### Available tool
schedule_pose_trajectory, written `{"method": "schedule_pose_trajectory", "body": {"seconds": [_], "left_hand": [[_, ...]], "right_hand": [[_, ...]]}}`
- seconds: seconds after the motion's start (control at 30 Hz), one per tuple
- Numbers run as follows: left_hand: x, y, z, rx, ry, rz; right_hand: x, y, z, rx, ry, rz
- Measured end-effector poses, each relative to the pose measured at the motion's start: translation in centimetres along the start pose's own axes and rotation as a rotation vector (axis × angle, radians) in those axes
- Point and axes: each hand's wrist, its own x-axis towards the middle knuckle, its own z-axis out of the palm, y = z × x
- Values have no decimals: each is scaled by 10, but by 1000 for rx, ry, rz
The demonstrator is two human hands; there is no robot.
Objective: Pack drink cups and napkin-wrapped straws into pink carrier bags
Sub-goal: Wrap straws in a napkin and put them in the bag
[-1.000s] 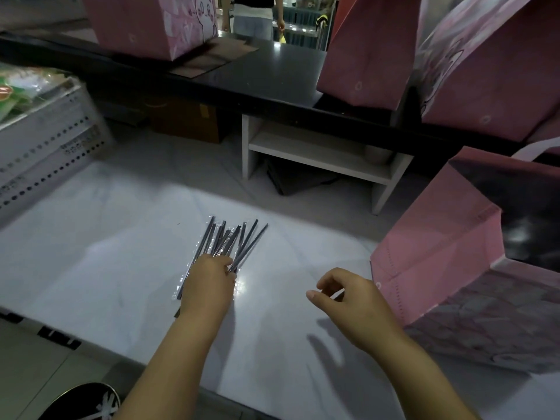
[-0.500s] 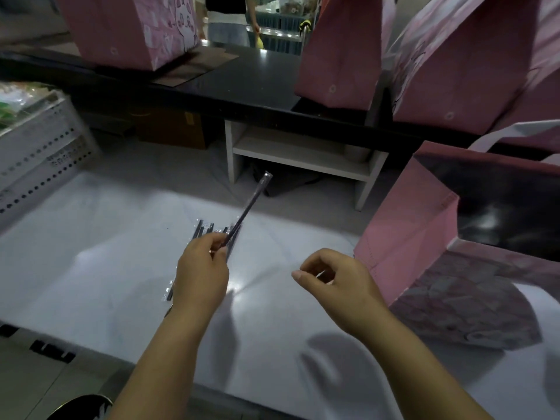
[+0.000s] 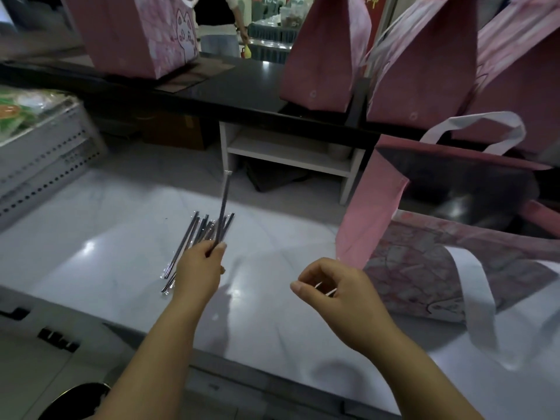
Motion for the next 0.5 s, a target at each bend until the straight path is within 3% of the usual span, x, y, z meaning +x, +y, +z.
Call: {"method": "schedule_pose_trajectory", "body": {"seconds": [0.2,0.33,0.5], "left_hand": [[11,-18,3,332,83,-9],[20,-31,1,543,31,-83],[27,-39,4,637,0,-97]], "right_hand": [[-12,8,0,2,-16,52],[-9,13,4,3,-17,80],[-2,14,10,5,-36,97]]}}
